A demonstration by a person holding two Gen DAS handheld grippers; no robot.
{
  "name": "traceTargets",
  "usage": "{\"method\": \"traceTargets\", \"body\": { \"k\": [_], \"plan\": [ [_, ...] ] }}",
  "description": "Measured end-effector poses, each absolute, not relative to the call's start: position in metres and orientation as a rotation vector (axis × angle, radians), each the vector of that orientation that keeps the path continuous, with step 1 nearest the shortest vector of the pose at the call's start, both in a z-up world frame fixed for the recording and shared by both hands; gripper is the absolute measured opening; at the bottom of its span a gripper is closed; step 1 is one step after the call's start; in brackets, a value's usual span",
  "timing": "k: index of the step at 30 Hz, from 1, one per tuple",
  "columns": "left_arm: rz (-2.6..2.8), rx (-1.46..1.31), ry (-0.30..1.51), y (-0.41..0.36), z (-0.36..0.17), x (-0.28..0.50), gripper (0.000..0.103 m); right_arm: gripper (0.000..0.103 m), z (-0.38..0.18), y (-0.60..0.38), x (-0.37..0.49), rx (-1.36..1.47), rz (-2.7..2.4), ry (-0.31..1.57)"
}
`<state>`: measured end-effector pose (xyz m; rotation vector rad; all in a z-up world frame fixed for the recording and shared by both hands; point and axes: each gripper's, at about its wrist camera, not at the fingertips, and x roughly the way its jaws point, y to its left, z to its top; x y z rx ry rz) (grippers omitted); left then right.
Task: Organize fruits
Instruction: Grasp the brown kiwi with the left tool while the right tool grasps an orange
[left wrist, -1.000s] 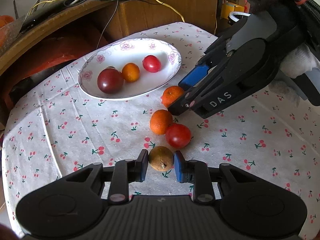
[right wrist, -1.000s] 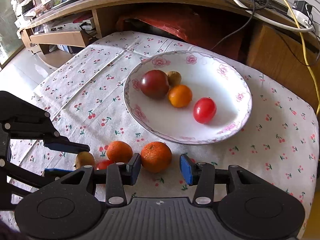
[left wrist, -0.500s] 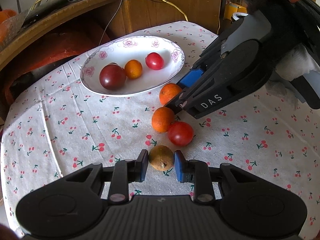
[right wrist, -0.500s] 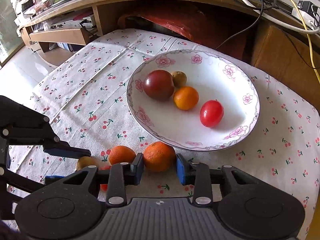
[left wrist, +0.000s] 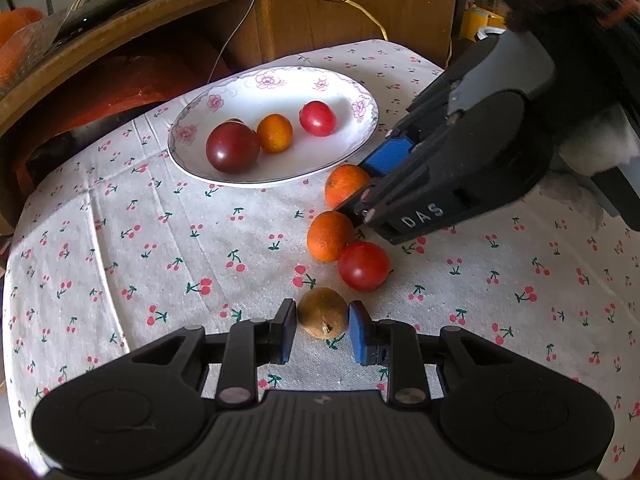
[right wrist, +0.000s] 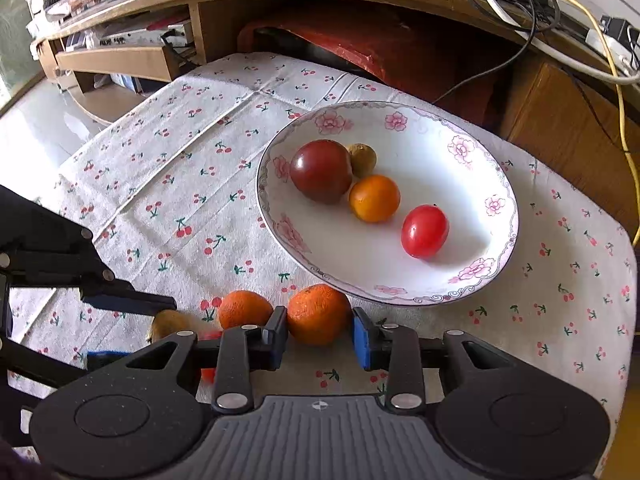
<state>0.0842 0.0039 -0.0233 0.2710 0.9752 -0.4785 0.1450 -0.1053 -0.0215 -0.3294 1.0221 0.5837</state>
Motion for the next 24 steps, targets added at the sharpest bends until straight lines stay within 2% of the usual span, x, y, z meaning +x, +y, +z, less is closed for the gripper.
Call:
{"method": "traceTargets", "body": {
  "k": [24],
  "plan": [
    [-0.388, 0.260, 0.863, 0.003, 0.010, 0.100, 0.036, 0.028, 0.021, -0.115, 0.124, -0.359, 0.466, 0.909]
  ]
}}
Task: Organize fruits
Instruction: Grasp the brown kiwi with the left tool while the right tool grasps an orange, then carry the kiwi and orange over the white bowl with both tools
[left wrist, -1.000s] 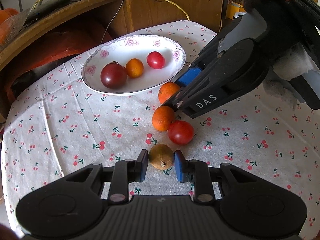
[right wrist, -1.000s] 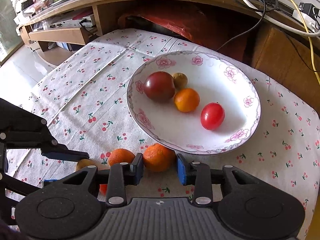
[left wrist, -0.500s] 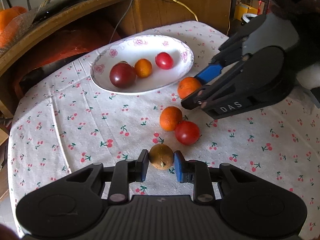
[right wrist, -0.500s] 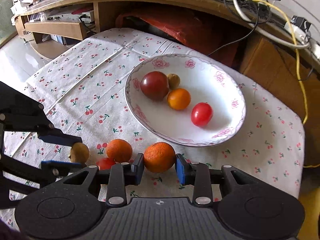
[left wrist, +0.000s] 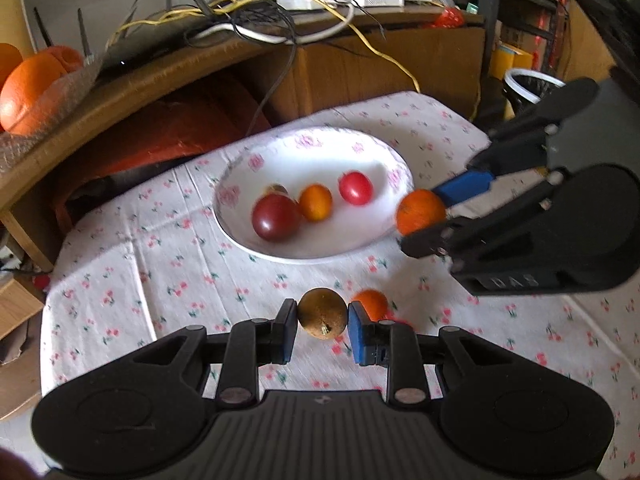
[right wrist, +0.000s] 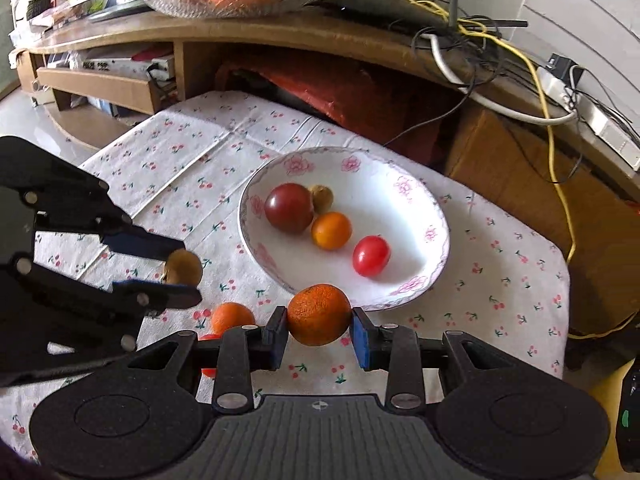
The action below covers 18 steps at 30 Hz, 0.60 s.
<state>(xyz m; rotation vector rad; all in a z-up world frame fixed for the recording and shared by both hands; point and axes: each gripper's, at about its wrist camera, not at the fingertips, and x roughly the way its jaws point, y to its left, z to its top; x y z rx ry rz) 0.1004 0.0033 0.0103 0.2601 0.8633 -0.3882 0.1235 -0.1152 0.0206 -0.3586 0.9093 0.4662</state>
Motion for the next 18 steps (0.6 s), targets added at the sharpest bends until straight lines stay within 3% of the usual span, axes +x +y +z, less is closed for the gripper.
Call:
{"method": "traceTargets", "body": {
  "k": [18],
  "plan": [
    [-0.321, 0.276, 0.871, -0.024, 0.010, 0.152, 0.036, 0.028, 0.019, -0.128, 0.159, -0.312, 0.423, 0.923]
  ]
}}
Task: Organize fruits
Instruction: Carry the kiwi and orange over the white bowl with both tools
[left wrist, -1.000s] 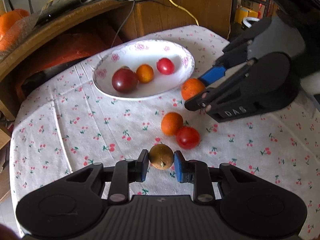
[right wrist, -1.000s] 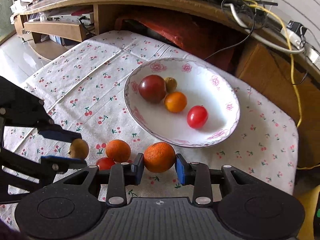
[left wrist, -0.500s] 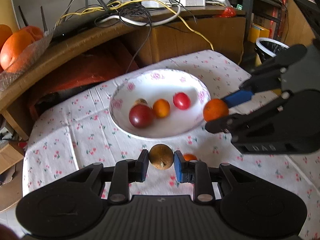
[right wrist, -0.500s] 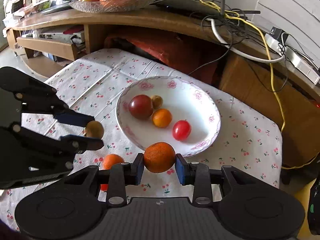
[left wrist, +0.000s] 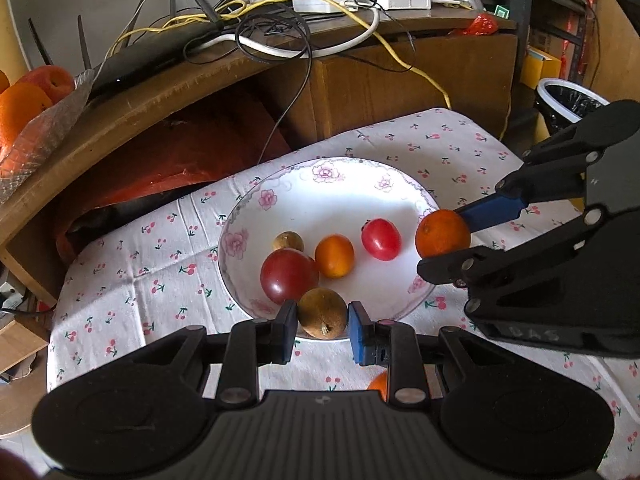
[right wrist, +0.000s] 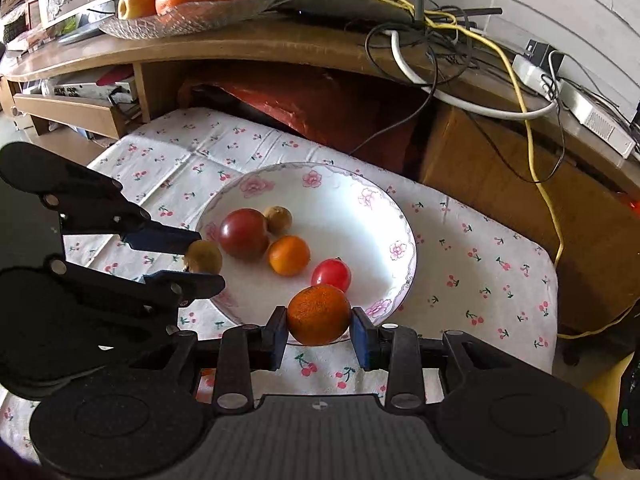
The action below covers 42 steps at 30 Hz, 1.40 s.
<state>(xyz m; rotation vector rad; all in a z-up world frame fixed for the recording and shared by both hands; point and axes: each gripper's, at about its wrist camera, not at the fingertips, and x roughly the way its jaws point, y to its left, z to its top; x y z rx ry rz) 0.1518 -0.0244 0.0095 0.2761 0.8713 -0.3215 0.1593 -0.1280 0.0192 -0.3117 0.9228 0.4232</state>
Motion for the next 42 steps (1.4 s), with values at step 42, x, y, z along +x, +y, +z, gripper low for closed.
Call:
{"method": "traceTargets", "body": {
  "k": [42],
  "plan": [
    [-0.265, 0.301, 0.891, -0.032, -0.014, 0.187, 0.035, 0.029, -0.007, -0.137, 0.195, -0.232, 0.407, 0.945]
  ]
}}
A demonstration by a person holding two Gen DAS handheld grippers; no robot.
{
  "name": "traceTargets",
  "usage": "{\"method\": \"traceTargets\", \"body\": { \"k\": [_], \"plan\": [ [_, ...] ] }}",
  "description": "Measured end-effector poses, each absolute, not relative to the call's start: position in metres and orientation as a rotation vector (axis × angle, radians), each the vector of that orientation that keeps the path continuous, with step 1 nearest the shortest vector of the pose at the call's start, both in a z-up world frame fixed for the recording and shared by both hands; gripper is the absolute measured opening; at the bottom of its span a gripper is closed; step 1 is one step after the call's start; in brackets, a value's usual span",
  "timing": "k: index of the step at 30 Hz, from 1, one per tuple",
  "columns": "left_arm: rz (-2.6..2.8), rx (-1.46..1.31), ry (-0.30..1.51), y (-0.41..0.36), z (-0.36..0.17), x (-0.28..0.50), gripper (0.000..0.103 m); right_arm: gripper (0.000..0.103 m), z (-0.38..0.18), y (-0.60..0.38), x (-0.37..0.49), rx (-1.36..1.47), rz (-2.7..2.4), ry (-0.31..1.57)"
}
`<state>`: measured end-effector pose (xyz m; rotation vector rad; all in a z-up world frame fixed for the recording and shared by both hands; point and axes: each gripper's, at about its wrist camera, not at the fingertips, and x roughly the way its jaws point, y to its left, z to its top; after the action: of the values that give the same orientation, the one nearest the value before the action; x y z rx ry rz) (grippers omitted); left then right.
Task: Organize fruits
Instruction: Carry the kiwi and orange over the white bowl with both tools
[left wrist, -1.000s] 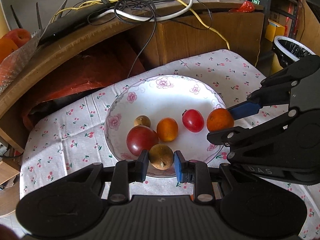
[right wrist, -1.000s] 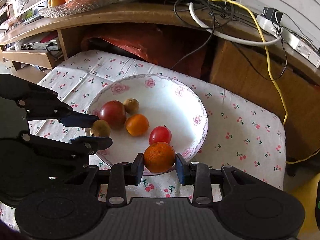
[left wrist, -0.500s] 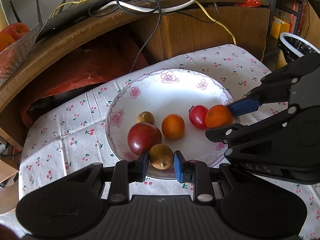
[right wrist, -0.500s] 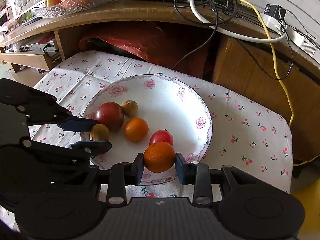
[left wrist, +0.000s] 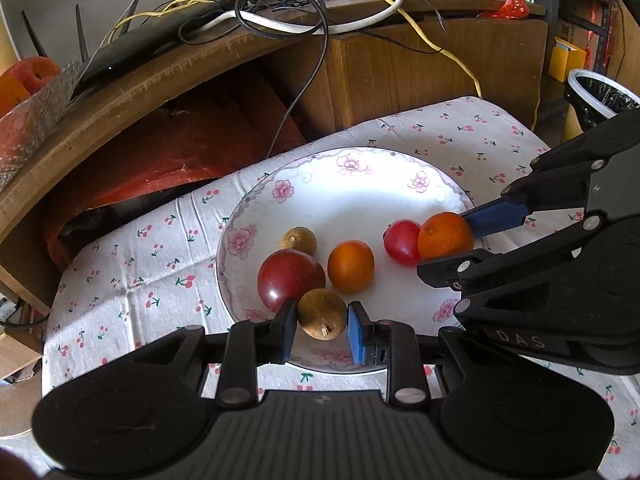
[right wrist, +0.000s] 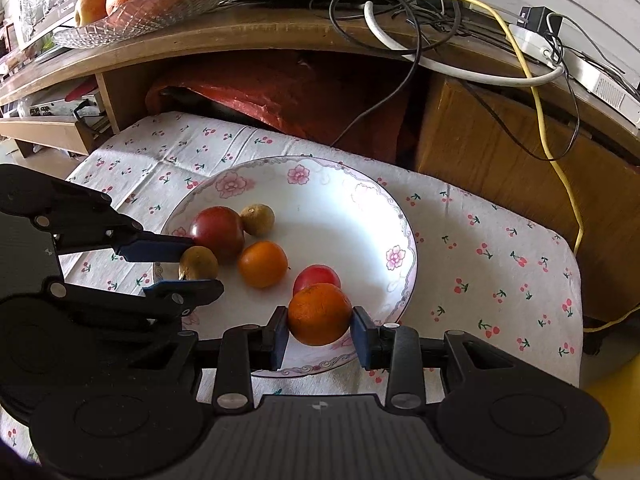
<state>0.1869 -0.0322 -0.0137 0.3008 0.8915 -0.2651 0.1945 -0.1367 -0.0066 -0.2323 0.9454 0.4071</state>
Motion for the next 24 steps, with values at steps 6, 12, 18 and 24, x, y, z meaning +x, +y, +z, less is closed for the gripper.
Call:
{"method": "traceTargets", "body": {
  "k": [6, 12, 18, 24],
  "plan": [
    [-0.252, 0.308, 0.883, -0.031, -0.016, 0.192, 0.035, 0.030, -0.010, -0.136, 0.201, -0.222, 0.398, 0.946],
    [-0.243, 0.304, 0.878, -0.030, -0.018, 0.196, 0.035, 0.032, -0.012, -0.135, 0.205, -0.214, 0.397, 0.947],
    [-0.243, 0.277, 0.879, -0.029, -0.016, 0.195, 0.035, 0.032, -0.011, -0.137, 0.206, -0.200, 0.390, 0.946],
    [-0.248, 0.242, 0.884, -0.028, -0.014, 0.196, 0.036, 0.033, -0.009, -0.140, 0.205, -0.183, 0.379, 0.943]
  ]
}}
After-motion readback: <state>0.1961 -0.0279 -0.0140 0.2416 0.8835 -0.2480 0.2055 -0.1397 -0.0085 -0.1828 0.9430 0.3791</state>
